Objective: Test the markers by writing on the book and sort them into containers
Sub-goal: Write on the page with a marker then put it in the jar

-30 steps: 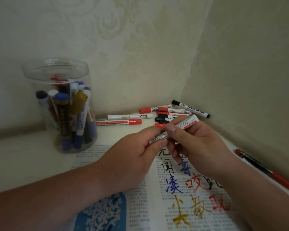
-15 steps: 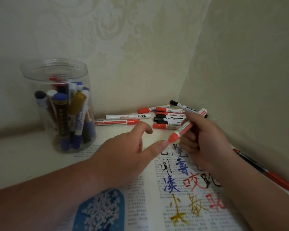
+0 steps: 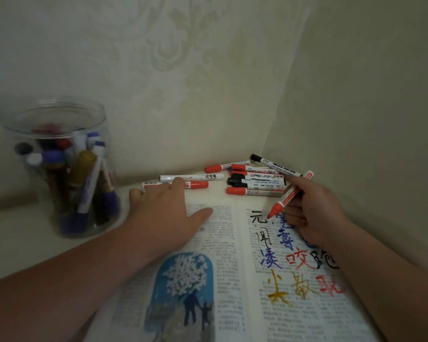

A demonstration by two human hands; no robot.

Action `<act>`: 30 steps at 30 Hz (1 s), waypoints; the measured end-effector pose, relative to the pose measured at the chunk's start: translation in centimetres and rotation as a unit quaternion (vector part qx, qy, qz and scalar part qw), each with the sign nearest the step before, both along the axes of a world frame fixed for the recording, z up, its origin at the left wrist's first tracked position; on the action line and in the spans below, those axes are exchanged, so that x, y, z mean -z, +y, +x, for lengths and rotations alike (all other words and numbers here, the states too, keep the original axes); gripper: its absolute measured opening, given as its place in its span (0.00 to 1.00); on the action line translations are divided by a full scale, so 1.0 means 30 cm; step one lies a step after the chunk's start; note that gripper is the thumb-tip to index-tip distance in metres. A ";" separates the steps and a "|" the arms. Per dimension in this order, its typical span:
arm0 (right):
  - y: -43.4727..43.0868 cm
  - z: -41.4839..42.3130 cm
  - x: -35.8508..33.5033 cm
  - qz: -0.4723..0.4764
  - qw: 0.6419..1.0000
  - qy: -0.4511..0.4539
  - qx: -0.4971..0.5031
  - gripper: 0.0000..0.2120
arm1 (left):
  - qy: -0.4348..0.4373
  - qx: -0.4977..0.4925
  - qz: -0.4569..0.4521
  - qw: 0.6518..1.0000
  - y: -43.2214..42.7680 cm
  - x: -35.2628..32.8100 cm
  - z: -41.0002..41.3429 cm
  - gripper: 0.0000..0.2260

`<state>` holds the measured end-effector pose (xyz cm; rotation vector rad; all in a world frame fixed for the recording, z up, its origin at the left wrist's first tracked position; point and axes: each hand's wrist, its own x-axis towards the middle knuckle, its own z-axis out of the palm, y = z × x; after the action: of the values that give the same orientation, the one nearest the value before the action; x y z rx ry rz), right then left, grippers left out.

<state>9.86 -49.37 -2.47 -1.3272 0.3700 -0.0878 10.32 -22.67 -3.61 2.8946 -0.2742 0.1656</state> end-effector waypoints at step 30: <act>0.015 -0.370 -0.009 -0.093 0.973 -0.104 -0.186 0.15 | 0.113 0.239 0.075 0.961 -0.113 -0.036 -0.197 0.48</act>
<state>-1.23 -48.92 -2.22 -1.5354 -0.0705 0.0536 4.40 -26.05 -2.54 2.8515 -0.9608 -0.2784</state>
